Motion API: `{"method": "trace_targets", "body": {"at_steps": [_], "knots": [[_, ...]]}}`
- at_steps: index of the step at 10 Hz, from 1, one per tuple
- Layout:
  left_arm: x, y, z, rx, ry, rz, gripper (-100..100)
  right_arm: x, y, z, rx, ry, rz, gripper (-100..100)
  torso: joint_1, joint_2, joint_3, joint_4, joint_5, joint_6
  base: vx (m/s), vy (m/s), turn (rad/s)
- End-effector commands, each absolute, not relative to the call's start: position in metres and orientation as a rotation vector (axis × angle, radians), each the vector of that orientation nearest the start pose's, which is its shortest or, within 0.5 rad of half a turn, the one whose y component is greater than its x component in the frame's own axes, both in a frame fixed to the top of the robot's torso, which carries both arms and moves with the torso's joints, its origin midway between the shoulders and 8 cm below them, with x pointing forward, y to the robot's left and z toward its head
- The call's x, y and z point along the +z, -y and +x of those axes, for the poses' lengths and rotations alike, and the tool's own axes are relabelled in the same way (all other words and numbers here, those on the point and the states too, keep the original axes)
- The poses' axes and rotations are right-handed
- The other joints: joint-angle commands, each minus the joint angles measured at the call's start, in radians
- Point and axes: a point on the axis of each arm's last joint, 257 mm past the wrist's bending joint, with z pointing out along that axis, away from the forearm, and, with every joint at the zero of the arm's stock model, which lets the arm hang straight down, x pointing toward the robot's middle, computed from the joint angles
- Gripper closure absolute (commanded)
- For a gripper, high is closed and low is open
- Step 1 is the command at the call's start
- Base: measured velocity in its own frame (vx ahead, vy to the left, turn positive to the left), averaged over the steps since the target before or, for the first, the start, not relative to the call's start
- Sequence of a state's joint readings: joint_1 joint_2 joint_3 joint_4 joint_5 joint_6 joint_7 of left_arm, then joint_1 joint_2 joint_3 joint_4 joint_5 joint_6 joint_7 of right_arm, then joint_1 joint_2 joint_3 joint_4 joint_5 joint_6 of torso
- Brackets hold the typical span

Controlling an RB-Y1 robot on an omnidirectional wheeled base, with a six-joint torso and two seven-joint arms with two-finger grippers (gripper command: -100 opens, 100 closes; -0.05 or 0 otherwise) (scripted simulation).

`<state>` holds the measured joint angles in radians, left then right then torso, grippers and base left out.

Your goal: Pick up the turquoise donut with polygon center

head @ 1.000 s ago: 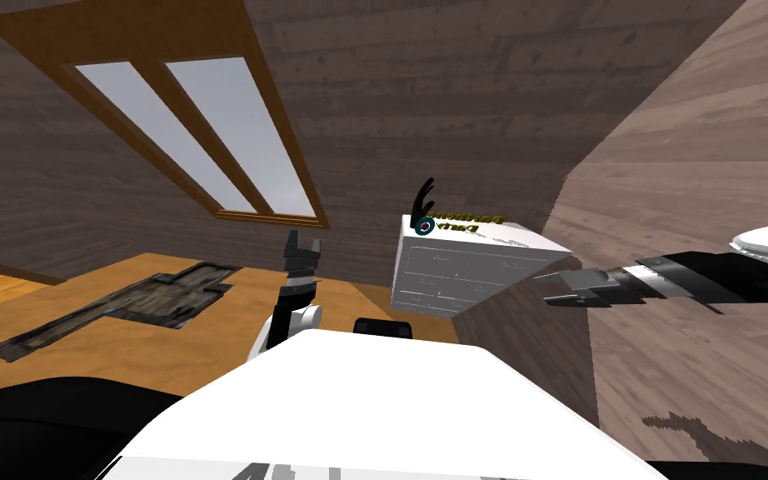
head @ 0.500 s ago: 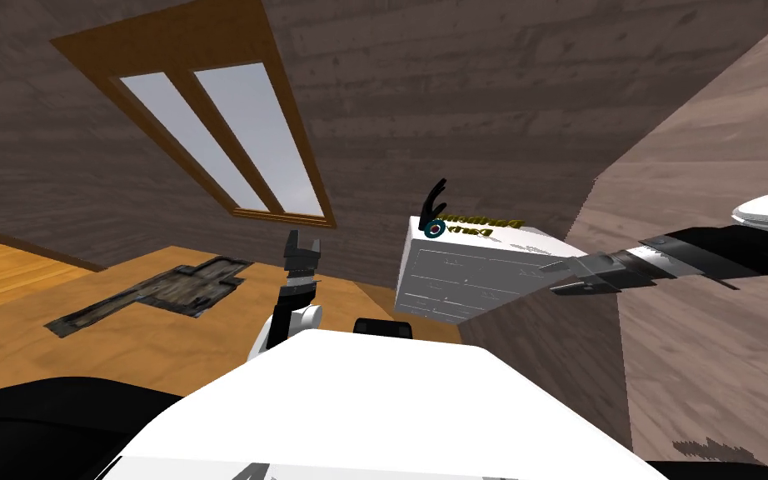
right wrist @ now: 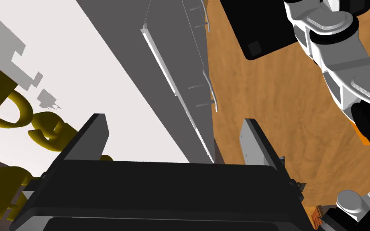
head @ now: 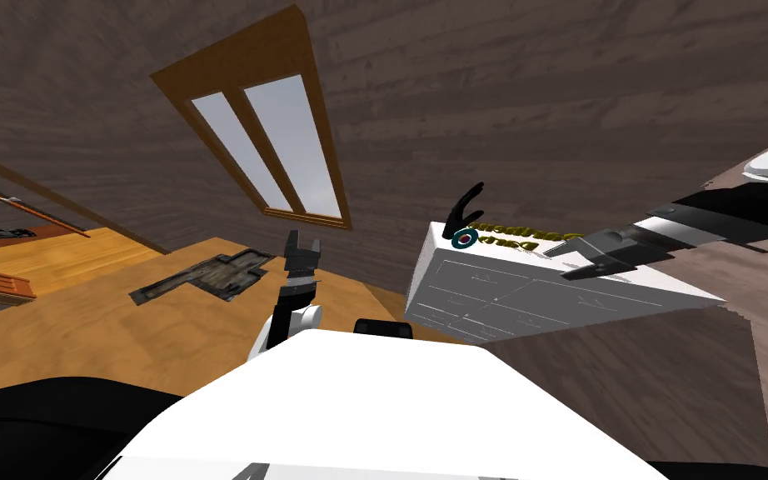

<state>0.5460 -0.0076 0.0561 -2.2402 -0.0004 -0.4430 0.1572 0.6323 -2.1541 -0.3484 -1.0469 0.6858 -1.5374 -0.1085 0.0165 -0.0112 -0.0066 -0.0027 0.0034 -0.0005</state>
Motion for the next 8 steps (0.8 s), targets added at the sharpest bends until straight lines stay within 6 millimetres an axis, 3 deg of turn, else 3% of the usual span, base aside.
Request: {"method": "trace_targets", "body": {"at_steps": [1, 3, 5, 6, 7, 8], "knots": [[-0.019, -0.310, 0.351, -1.337, -0.642, -0.834, 0, -0.006, 0.526, 0.329, 0.159, -2.551, -1.443, -100, 0.000, 0.000, 0.000, 0.000, 0.000, 0.000, 0.156, 0.228, 0.278], [-0.019, -0.310, 0.351, -1.337, -0.642, -0.834, 0, 0.001, 0.519, 0.332, 0.156, -2.542, -1.470, -100, -0.002, 0.003, 0.002, 0.001, 0.000, 0.002, 0.080, 0.151, 0.085], [-0.019, -0.310, 0.351, -1.337, -0.642, -0.834, 0, 0.010, 0.506, 0.338, 0.161, -2.515, -1.514, -100, 0.001, 0.005, 0.003, 0.001, 0.000, 0.001, 0.090, 0.240, 0.219], [-0.019, -0.310, 0.351, -1.337, -0.642, -0.835, 0, 0.008, 0.510, 0.336, 0.158, -2.525, -1.498, -100, 0.005, 0.005, 0.003, 0.001, 0.001, 0.001, 0.033, 0.124, 0.008], [-0.019, -0.310, 0.351, -1.337, -0.642, -0.834, 0, 0.008, 0.510, 0.335, 0.160, -2.524, -1.501, 0, -0.002, 0.007, 0.004, 0.002, 0.000, 0.001, 0.007, 0.022, -0.004], [-0.019, -0.310, 0.351, -1.336, -0.642, -0.834, 0, -0.006, 0.519, 0.331, 0.162, -2.529, -1.484, -100, -0.009, 0.009, 0.006, 0.003, -0.002, 0.001, -0.002, 0.026, 0.098]]}}
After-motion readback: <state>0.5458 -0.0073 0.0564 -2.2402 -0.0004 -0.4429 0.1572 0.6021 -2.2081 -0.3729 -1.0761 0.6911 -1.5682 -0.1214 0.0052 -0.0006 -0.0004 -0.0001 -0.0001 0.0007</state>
